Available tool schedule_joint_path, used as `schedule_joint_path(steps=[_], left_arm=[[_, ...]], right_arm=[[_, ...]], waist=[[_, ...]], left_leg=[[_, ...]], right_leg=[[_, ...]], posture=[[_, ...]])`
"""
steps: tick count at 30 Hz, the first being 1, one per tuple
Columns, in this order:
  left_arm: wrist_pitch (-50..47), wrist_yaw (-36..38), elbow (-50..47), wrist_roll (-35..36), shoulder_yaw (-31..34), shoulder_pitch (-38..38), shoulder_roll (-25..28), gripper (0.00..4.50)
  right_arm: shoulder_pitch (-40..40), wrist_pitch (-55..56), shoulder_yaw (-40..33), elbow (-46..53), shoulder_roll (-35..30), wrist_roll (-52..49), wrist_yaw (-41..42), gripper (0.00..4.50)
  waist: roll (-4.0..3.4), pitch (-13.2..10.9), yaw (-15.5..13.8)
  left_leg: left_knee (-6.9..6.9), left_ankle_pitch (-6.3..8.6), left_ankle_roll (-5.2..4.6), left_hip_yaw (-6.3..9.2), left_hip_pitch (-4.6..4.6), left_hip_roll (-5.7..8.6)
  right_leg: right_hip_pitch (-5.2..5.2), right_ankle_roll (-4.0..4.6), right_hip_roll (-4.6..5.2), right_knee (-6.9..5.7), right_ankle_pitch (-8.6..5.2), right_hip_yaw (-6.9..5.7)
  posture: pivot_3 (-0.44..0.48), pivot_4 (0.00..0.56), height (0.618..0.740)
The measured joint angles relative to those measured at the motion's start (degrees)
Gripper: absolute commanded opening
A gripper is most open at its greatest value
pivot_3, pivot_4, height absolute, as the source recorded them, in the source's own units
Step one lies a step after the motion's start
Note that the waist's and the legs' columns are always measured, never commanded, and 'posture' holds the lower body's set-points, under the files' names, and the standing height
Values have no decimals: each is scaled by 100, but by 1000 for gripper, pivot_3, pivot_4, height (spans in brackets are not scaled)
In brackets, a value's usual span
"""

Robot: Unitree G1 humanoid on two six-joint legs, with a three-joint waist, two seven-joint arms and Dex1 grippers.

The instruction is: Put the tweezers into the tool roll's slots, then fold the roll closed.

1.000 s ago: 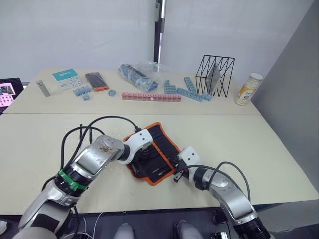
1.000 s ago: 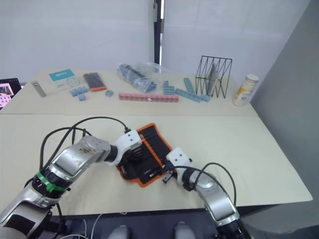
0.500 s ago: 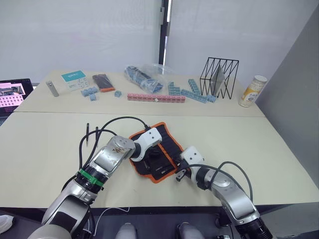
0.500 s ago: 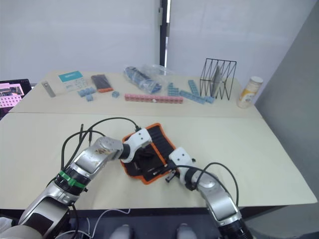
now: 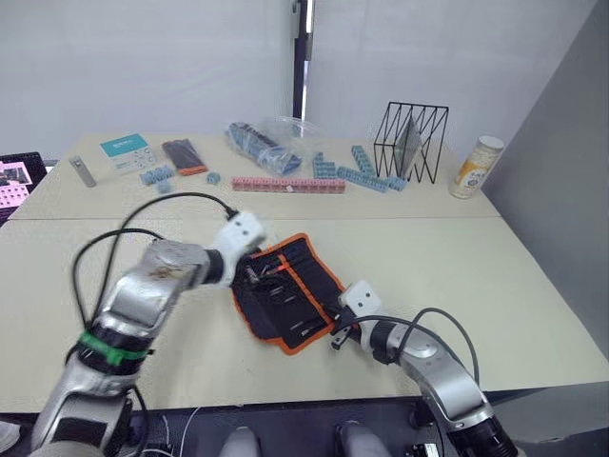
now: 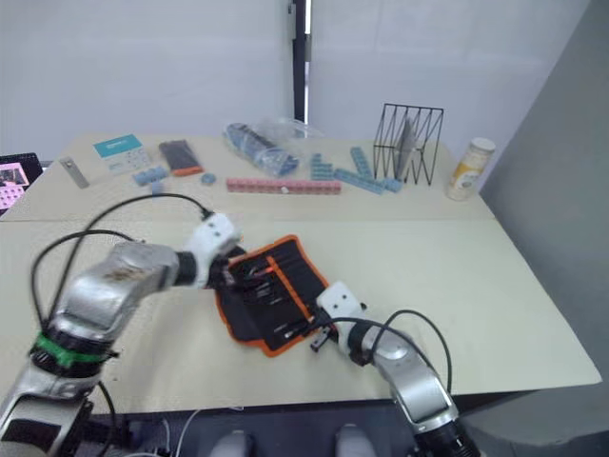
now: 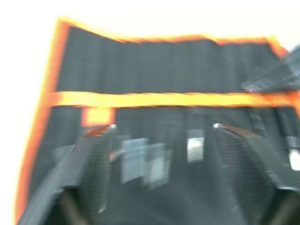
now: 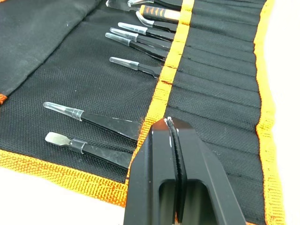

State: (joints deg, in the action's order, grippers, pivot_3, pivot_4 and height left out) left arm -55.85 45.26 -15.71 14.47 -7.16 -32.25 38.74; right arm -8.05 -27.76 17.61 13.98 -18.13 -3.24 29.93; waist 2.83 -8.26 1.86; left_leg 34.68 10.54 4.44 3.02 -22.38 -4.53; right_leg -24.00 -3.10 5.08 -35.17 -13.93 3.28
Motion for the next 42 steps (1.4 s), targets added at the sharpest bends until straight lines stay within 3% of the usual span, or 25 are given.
schedule_joint_path(steps=[7,11,16,20,26,32,42], left_arm=[[665,-687,-650,146,1857,2108,-164,4483],[987,-1299,-1322,161,3072,3677,-909,4483],[1555,-1723,-1962,356,4132,5313,-1977,4483],[2180,-1697,-1935,403,4674,6221,-2198,4483],[2683,-1667,-1874,595,4770,6376,-2239,4483],[3077,-1645,-1318,584,4653,6376,-2188,4483],[3167,-2301,149,219,4004,4555,-1608,4483]], right_arm=[[-10,1,40,-1,-8,-22,80,0],[1,6,8,-5,-59,-24,135,0],[-27,12,-18,-68,-99,-22,154,0],[-62,17,-28,-105,-148,-21,184,0],[-180,36,-14,-207,-169,-20,283,0],[-193,128,9,-244,-150,-22,431,0],[-256,131,7,-407,-36,-21,383,0]], waist=[[5,-15,53],[23,-10,39],[42,-6,-11],[41,-5,-33],[20,7,57],[28,10,57],[16,17,-19]], left_leg=[[1,18,-2,-5,1,-4],[8,41,21,-13,1,-7],[21,66,62,-15,7,-10],[41,74,74,-12,2,-8],[60,76,72,-14,-56,-9],[56,100,67,-29,-29,-9],[39,104,62,-5,26,-27]], right_leg=[[-7,-6,1,12,-4,1],[-3,-5,7,19,-4,1],[-5,-2,10,25,-7,0],[-7,1,19,49,-10,-2],[-9,3,67,174,-9,-74],[-21,5,78,109,-7,-85],[-5,13,33,83,-2,-86]], posture=[[0,150,706],[0,150,706],[0,150,706],[0,150,706],[0,150,706],[0,150,706],[0,150,706]])
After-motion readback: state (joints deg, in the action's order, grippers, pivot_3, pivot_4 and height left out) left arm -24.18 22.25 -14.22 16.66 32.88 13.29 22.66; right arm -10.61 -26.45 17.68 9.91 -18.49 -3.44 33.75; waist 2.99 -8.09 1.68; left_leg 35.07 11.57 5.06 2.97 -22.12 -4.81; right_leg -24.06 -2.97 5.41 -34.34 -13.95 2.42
